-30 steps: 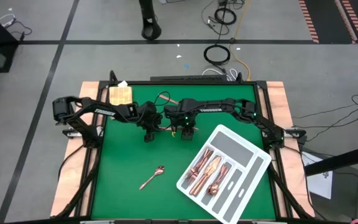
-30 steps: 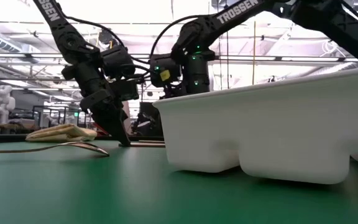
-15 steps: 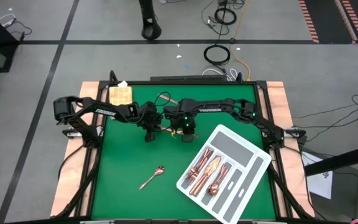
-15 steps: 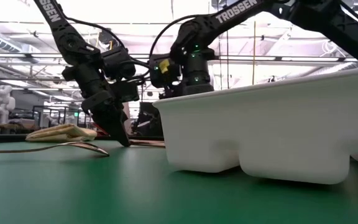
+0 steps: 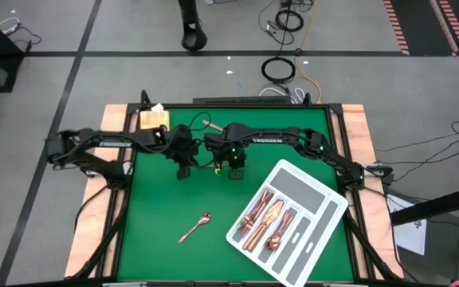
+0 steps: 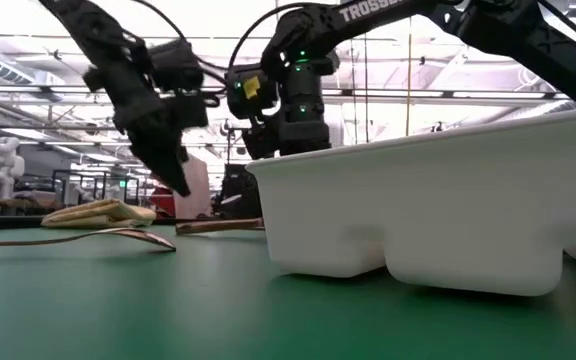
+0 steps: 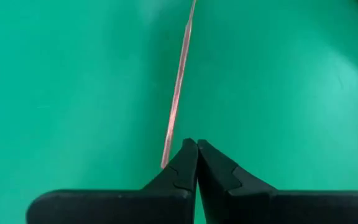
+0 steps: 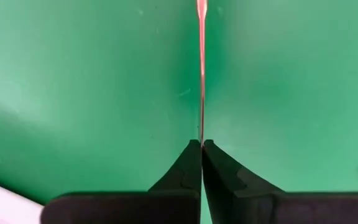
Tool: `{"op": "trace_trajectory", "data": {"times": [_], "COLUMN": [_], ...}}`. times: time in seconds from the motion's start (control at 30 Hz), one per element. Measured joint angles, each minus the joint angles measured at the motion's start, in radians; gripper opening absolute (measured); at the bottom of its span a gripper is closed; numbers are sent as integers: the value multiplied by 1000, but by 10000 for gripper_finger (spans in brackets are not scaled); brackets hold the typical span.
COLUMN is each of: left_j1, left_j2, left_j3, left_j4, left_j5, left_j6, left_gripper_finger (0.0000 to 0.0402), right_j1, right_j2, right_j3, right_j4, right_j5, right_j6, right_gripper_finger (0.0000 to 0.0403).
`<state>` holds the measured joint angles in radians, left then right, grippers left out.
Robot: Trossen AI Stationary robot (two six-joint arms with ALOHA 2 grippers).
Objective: Sort silverware
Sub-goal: Put the bronze knife into the silverware tray
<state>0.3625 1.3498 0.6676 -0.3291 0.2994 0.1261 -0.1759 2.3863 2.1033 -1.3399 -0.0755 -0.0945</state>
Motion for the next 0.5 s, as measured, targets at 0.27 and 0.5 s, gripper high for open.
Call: {"op": "trace_trajectory", "data": {"times": [0.27,0.5], "left_j1": [37,36], "left_j2": [-35,49], "left_j3": [-13,-15], "left_j4": [-15,-26], "left_j5": [8,108], "left_j6": [49,94], "left_gripper_finger": [17,51], "right_j1": [12,30], "right_j2": [-3,-3], "right_j3": [14,14], "right_j4": [-11,-10], "right_j5": [6,2], "right_j6": [20,23], "right_gripper_finger": [1,1]}}
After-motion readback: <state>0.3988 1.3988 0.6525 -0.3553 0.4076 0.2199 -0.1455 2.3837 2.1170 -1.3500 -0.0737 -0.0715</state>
